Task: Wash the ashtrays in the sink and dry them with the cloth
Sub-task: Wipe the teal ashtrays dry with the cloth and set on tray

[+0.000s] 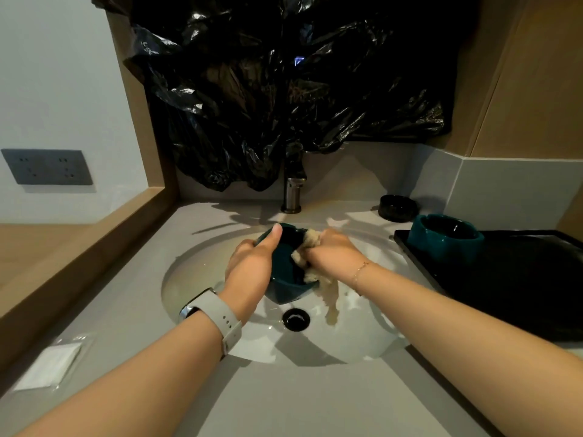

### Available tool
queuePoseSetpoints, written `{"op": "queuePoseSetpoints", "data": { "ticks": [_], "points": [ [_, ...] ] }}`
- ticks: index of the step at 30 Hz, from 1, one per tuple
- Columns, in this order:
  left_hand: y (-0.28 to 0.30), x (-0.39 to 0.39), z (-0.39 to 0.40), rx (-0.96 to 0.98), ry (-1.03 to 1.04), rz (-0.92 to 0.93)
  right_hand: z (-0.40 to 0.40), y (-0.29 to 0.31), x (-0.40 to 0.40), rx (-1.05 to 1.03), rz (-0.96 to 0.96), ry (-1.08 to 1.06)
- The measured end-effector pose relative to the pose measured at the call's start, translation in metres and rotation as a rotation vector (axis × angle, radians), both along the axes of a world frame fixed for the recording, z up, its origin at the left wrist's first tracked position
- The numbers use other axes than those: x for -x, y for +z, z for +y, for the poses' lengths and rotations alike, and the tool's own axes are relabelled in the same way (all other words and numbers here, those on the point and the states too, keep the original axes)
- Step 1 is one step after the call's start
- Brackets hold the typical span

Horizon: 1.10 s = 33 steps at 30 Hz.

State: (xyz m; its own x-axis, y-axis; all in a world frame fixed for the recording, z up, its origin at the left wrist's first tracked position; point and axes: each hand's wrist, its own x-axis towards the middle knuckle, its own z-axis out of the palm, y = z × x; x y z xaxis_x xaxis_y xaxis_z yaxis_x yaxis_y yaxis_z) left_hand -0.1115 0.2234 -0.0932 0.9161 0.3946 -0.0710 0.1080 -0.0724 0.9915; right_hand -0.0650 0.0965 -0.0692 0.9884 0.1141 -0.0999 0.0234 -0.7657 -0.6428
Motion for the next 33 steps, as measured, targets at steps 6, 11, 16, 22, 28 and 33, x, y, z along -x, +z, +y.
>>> {"op": "queuePoseSetpoints", "data": {
  "ticks": [6, 11, 16, 22, 28, 33],
  "points": [
    [0.004, 0.005, 0.005, -0.324, 0.031, -0.085, 0.010, -0.016, 0.007, -0.248, 0.186, -0.096],
    [0.005, 0.006, 0.000, -0.241, -0.042, -0.111, 0.005, 0.018, 0.001, 0.085, -0.237, 0.027],
    [0.007, 0.006, 0.000, -0.254, -0.033, -0.117, 0.003, 0.024, 0.003, -0.032, -0.173, 0.002],
    [0.017, 0.012, 0.009, -0.351, 0.142, -0.252, 0.030, -0.011, 0.025, -0.810, 0.246, -0.222],
    [0.016, 0.009, 0.011, -0.092, -0.125, -0.170, 0.010, -0.008, 0.014, -0.554, 0.006, -0.233],
    [0.019, 0.013, 0.006, 0.021, -0.467, 0.020, -0.013, 0.013, 0.013, 0.020, -0.231, 0.021]
  ]
}}
